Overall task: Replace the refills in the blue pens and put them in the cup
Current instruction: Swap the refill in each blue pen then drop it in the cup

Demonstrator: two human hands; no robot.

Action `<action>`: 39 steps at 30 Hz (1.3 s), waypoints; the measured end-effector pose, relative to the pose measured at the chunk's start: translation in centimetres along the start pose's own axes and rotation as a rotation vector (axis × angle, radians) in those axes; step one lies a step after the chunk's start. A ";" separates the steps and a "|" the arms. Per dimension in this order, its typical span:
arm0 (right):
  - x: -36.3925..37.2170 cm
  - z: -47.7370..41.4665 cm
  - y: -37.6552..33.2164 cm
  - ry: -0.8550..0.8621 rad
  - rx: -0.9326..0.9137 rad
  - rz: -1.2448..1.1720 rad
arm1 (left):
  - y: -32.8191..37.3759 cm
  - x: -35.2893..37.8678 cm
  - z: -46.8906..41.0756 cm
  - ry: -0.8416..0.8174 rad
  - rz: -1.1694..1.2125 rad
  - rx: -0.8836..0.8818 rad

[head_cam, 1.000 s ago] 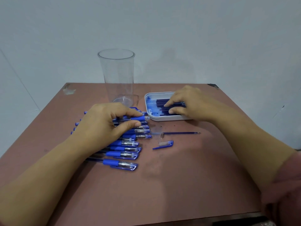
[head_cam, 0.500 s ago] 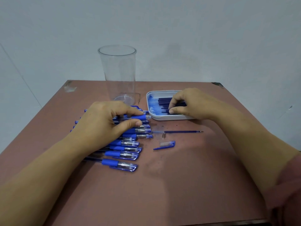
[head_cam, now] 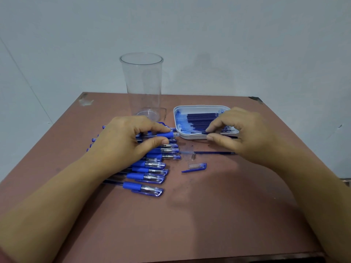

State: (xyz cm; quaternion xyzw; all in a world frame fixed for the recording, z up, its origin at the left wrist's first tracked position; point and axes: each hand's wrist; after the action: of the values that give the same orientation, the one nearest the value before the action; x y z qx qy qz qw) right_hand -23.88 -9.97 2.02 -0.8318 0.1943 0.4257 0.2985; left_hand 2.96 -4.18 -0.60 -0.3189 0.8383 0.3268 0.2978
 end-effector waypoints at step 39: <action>0.9 0.0 -0.2 0.020 0.034 -0.206 | -0.1 -0.1 -0.1 0.021 0.019 -0.046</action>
State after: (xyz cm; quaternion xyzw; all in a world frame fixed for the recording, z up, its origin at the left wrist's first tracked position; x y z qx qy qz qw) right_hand -23.20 -9.90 1.36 -0.8463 0.1180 0.3812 0.3529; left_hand 3.03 -4.29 -0.49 -0.3210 0.8367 0.3456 0.2784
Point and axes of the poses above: each hand's wrist, its own z-axis away from the middle knuckle, its own x-axis out of the palm, y = z × x, and after that the axes turned 4 degrees about x, right-handed
